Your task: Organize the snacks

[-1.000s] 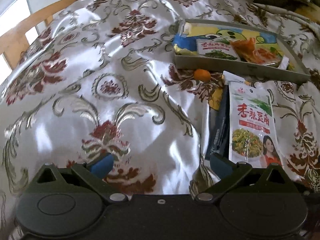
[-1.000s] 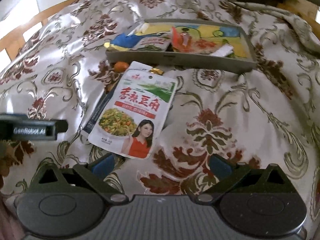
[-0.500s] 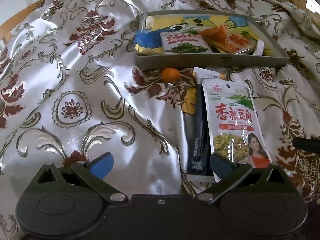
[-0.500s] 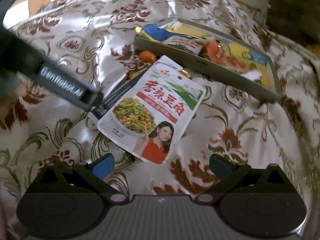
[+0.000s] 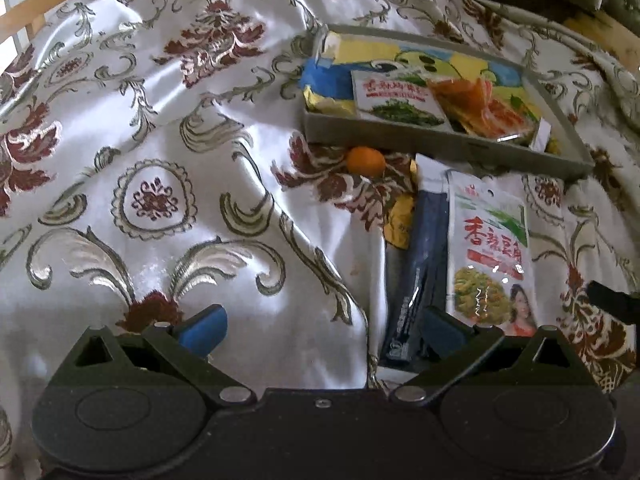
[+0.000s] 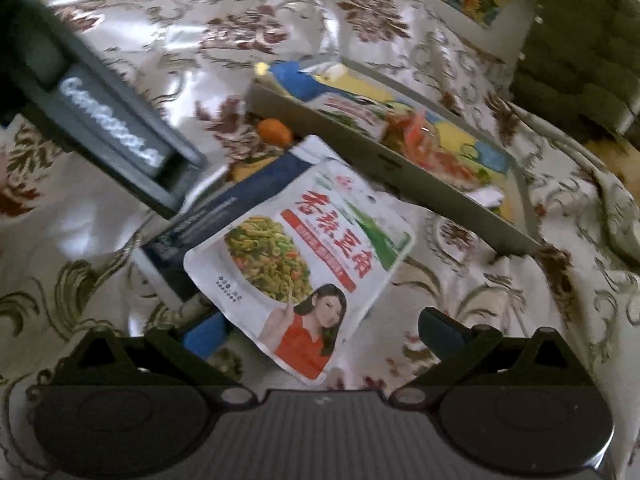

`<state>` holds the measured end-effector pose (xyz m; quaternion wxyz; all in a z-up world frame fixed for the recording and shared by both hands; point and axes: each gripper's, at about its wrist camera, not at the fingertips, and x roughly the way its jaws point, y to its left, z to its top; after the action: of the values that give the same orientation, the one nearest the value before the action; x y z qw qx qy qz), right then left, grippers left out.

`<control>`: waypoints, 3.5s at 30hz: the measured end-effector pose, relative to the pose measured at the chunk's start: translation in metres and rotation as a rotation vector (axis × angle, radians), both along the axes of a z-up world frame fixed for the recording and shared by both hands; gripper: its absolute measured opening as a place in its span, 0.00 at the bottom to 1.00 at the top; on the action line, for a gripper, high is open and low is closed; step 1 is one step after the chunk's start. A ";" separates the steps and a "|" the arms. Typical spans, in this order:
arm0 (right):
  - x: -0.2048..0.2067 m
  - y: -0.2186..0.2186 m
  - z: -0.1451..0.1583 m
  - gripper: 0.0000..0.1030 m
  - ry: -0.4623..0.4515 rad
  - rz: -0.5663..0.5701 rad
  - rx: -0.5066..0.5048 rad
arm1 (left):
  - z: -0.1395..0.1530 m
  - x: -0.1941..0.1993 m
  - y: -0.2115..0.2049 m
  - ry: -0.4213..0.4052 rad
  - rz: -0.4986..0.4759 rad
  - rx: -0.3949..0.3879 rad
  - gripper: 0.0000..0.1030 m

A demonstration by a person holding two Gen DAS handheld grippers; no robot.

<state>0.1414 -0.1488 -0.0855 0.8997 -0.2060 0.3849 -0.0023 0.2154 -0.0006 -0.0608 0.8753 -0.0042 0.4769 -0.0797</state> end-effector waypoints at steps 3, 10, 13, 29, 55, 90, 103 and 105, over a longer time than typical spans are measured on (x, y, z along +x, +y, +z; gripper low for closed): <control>0.003 -0.012 0.005 1.00 -0.038 -0.091 -0.015 | 0.001 0.000 0.001 -0.009 0.003 -0.008 0.99; 0.011 -0.047 0.016 1.00 -0.073 -0.263 0.050 | 0.001 -0.005 -0.006 -0.048 -0.032 -0.009 0.99; 0.008 -0.052 0.018 1.00 -0.034 -0.237 0.118 | 0.002 -0.008 -0.014 -0.091 -0.074 0.034 0.99; 0.042 -0.071 0.055 1.00 0.029 -0.018 0.289 | -0.011 -0.009 -0.034 -0.133 -0.169 0.112 0.99; 0.123 -0.116 0.007 0.92 0.176 -0.047 0.663 | -0.030 -0.012 -0.074 -0.247 -0.343 0.131 0.78; 0.124 -0.080 -0.005 1.00 0.193 0.051 0.424 | -0.034 0.021 -0.057 -0.135 -0.180 0.015 0.41; 0.116 -0.068 0.002 0.87 0.179 0.031 0.361 | -0.032 0.015 -0.062 -0.164 -0.200 0.055 0.33; 0.117 -0.069 0.000 0.87 0.184 0.037 0.364 | -0.032 0.014 -0.063 -0.170 -0.204 0.063 0.33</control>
<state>0.2582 -0.2175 -0.0853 0.8829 -0.0466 0.4559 0.1027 0.2292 -0.0638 -0.0924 0.8996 0.0784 0.4012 -0.1534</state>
